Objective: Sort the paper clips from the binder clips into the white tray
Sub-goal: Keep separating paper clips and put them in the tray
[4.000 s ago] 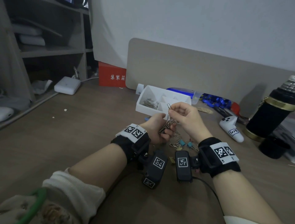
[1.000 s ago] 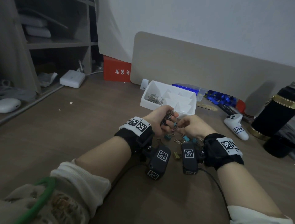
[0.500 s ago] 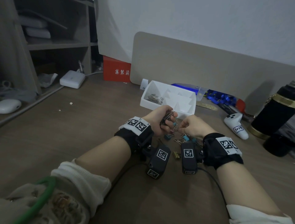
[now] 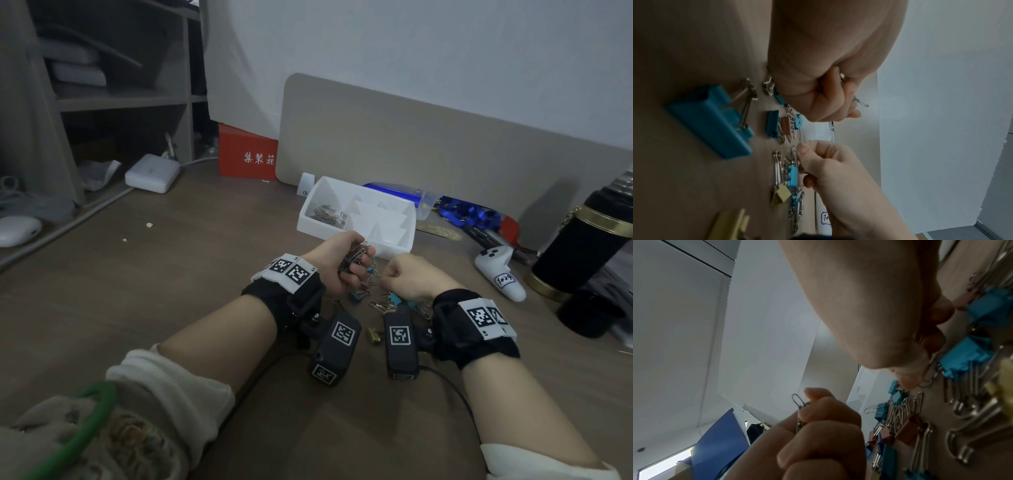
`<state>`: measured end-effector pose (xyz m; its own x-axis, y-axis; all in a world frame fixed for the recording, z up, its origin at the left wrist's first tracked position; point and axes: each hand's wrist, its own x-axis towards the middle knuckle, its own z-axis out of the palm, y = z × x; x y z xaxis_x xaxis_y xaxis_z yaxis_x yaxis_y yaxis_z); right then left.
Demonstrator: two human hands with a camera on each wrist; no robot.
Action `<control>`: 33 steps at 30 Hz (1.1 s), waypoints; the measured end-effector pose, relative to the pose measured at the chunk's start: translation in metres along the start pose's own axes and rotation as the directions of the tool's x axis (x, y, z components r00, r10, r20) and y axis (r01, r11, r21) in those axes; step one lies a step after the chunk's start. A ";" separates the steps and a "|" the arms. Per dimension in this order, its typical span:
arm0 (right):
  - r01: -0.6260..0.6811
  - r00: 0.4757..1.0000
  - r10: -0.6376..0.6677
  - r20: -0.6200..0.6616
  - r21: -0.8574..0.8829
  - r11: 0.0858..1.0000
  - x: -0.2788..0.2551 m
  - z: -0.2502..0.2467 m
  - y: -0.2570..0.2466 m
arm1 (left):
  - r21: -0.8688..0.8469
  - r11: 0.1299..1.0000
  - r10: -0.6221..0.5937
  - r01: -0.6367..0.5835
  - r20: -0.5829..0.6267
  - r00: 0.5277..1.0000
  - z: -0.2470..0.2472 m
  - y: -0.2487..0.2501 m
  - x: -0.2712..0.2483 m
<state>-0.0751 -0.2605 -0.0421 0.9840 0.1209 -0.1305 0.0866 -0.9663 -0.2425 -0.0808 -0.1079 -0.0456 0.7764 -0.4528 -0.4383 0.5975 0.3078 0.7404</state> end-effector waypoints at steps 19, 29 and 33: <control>0.333 0.936 -0.178 -0.303 0.606 0.722 -0.027 -0.021 -0.032 | 0.114 0.992 -0.052 0.048 0.039 0.998 0.008 -0.006 -0.001; 0.352 0.934 -0.242 -0.261 0.578 0.736 -0.032 -0.020 -0.039 | 0.089 0.996 -0.007 0.005 0.031 0.999 0.008 -0.006 -0.002; 0.338 0.939 -0.246 -0.239 0.525 0.781 -0.029 -0.020 -0.036 | 0.030 0.999 -0.020 0.019 0.041 0.999 0.006 -0.005 0.000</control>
<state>-0.1038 -0.2341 -0.0109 0.9402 0.2969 0.1668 0.3186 -0.5942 -0.7385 -0.0846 -0.1144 -0.0463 0.7554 -0.4931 -0.4316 0.6057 0.2741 0.7470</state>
